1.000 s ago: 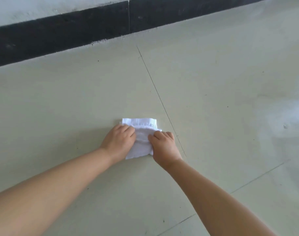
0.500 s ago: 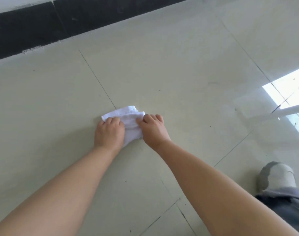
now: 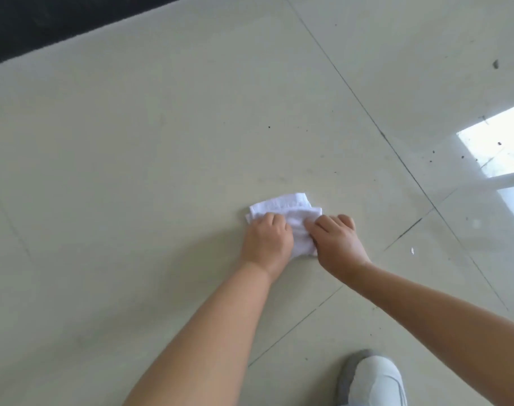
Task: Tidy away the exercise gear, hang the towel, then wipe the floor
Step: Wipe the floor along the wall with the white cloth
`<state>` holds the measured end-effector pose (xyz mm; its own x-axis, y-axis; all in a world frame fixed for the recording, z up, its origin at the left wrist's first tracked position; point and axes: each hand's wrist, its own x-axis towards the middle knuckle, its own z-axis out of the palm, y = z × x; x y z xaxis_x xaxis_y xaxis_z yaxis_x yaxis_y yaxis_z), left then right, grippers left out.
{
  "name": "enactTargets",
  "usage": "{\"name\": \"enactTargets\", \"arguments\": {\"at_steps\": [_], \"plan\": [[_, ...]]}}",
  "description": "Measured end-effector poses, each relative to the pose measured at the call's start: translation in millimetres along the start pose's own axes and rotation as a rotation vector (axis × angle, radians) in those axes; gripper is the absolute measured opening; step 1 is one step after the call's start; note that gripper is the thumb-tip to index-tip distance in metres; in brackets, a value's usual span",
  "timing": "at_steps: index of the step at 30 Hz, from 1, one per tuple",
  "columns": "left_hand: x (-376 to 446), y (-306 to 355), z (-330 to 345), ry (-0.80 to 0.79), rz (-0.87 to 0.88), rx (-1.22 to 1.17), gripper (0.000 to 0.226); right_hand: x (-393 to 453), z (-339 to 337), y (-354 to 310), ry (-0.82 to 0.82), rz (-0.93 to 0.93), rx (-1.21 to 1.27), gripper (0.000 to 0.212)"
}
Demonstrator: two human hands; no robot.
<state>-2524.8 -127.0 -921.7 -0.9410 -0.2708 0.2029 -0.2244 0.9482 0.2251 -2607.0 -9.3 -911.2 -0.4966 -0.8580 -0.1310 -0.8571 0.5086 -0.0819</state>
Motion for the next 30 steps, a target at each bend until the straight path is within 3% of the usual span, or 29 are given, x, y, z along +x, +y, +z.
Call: {"name": "enactTargets", "arguments": {"at_steps": [4,9,12,15,18,21,22,25,30], "plan": [[-18,48,7,-0.078,0.042,-0.020,0.033,-44,-3,39,-0.034,-0.004,0.043,0.045],[69,20,20,0.007,-0.093,0.085,0.033,47,-5,56,0.146,0.227,0.195,0.026],[106,-19,16,-0.042,-0.140,0.161,0.020,98,-6,48,0.077,0.293,0.265,0.022],[87,-53,2,-0.113,-0.198,0.293,0.019,120,-3,6,0.046,0.184,0.248,0.024],[28,-80,-10,-0.146,-0.253,0.270,0.008,114,1,-43,0.118,-0.008,0.258,0.034],[-20,-90,-23,-0.167,-0.262,0.222,0.021,85,7,-63,0.139,-0.152,0.268,0.022],[-29,-87,-24,-0.164,-0.237,0.208,0.022,72,9,-61,0.145,-0.192,0.253,0.018],[-32,-58,-16,-0.142,-0.188,0.172,0.021,43,8,-34,0.141,-0.210,0.192,0.038],[9,35,12,-0.050,-0.098,0.050,0.025,-14,0,44,0.027,0.023,0.068,0.045]]}}
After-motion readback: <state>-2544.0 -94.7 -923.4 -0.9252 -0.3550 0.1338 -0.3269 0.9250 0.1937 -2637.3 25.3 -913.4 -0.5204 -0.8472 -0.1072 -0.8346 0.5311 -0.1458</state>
